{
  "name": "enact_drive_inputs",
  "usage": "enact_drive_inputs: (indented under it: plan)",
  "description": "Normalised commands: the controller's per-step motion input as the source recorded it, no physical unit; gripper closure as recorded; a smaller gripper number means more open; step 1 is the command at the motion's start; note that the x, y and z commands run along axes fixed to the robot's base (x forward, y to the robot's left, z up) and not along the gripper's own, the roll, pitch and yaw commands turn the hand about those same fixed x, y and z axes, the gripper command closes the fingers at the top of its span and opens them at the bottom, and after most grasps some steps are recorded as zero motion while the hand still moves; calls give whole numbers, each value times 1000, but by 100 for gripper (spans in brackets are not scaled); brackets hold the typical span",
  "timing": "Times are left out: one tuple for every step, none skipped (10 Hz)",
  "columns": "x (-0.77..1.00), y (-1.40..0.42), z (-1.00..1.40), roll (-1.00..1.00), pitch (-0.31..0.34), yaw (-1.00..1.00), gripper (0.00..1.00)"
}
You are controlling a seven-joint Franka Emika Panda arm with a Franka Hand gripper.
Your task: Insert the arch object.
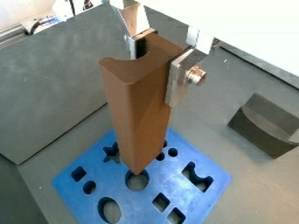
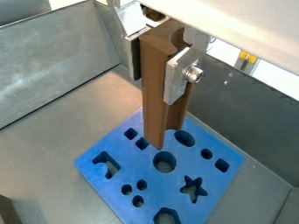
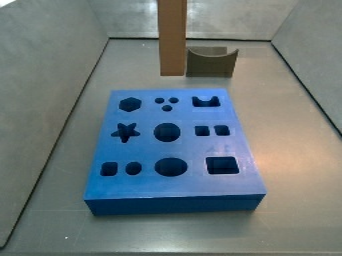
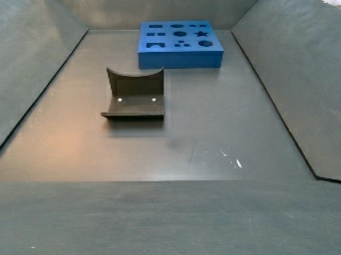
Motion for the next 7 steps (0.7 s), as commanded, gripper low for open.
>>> enact_drive_inputs:
  plan:
    - [-86, 9, 0, 0, 0, -20, 100]
    - [86, 0, -77, 14, 0, -817, 100]
    - [66, 14, -140, 19, -17, -1000, 100]
    - [123, 31, -263, 76, -26, -966, 100]
    - [291, 63, -303, 116, 0, -863, 100]
    - [414, 111, -303, 101, 0, -791, 100]
    - [411, 114, -317, 107, 0, -789, 100]
